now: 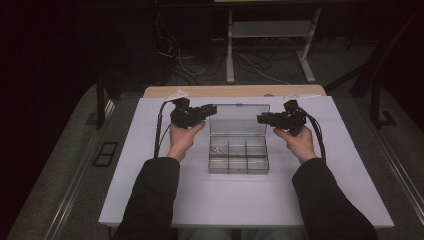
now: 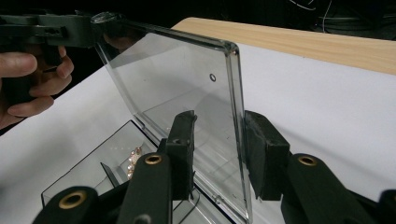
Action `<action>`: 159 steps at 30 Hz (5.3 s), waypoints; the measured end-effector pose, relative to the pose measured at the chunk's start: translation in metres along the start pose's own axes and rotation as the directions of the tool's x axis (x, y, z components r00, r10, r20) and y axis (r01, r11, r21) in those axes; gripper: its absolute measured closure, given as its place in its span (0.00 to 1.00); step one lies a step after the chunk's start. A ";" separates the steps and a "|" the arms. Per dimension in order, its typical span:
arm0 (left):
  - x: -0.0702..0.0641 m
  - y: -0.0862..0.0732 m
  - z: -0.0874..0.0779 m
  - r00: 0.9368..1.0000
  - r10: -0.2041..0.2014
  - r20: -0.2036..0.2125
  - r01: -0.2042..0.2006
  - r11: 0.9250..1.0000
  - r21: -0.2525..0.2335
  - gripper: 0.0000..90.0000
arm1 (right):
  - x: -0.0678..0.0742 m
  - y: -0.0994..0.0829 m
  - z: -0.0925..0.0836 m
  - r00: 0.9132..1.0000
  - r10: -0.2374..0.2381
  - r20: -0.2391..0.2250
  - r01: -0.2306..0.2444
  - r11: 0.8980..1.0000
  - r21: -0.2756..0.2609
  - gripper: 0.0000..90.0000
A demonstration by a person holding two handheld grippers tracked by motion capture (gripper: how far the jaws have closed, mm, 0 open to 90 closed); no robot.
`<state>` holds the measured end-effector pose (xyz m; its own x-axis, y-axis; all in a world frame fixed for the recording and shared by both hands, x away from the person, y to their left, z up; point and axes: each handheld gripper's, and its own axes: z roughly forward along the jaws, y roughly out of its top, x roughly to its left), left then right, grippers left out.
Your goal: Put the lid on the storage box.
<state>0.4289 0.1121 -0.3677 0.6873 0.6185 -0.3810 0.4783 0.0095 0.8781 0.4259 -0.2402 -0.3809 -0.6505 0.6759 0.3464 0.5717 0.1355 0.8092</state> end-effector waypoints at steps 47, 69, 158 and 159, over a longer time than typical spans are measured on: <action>-0.037 -0.042 -0.035 0.989 0.149 0.004 -0.149 0.988 -0.051 0.68 | 0.060 0.021 -0.041 0.993 -0.103 -0.052 0.100 0.993 -0.057 0.46; -0.038 -0.061 -0.044 0.996 0.078 -0.037 -0.078 0.997 -0.009 0.41 | 0.071 0.010 -0.028 0.986 -0.161 -0.047 0.165 0.983 0.084 0.99; -0.056 -0.130 -0.094 0.996 0.037 0.076 -0.055 0.964 0.261 0.00 | 0.067 -0.118 -0.081 0.999 -0.038 0.001 0.038 0.995 0.093 0.00; -0.056 -0.131 -0.095 0.997 0.036 0.072 -0.054 0.964 0.260 0.00 | 0.067 -0.120 -0.083 0.999 -0.035 -0.004 0.035 0.994 0.099 0.00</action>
<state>0.2757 0.1510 -0.4336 0.7416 0.5605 -0.3687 0.5665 -0.2288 0.7917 0.2721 -0.2715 -0.4155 -0.6719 0.6682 0.3195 0.5950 0.2301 0.7701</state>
